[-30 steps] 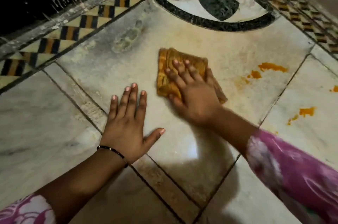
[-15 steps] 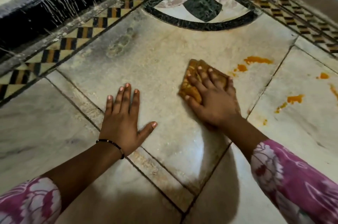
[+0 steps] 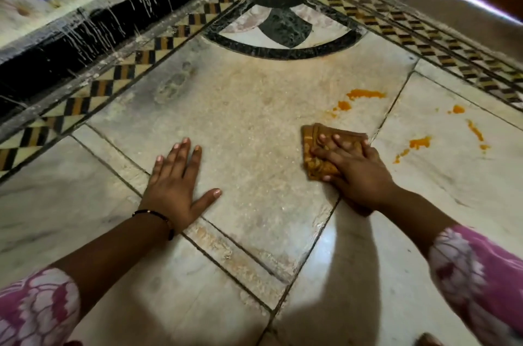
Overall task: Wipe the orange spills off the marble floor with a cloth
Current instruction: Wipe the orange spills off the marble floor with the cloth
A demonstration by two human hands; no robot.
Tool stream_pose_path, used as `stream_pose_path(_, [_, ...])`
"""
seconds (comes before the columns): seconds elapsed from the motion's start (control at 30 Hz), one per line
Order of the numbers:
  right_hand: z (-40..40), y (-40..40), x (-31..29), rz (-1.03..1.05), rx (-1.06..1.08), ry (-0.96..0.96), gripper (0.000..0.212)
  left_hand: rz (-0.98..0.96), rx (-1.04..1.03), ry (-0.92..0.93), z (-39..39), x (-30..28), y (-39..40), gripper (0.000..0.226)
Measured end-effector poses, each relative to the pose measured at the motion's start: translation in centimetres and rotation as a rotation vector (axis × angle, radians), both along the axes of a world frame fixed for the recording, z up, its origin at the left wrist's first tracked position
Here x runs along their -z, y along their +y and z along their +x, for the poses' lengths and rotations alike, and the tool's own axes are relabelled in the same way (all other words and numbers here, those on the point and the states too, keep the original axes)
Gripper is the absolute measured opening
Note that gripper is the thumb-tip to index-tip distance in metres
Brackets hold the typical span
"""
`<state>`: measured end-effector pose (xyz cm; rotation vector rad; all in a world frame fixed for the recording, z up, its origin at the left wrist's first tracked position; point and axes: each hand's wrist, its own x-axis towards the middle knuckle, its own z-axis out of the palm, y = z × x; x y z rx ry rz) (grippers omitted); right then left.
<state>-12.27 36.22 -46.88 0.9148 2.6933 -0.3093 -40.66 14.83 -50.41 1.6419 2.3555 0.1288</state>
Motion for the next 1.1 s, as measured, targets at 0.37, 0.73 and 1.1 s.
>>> stream_pose_path(0.37, [9.3,-0.5,-3.0,-0.036,-0.533,-0.181,0.059,-0.195,-0.011,0.01,0.0,-1.4,0.8,0.106])
stream_pose_path(0.73, [15.3,3.3,-5.5,-0.094,-0.717,-0.522,0.055,-0.184,0.511,0.317,-2.2,-8.9,3.5,0.083])
stream_pose_path(1.1, [7.4,-4.5,1.1,-0.033,-0.51,0.135,0.053,-0.111,0.631,0.229,10.6,-6.4,9.7,0.078])
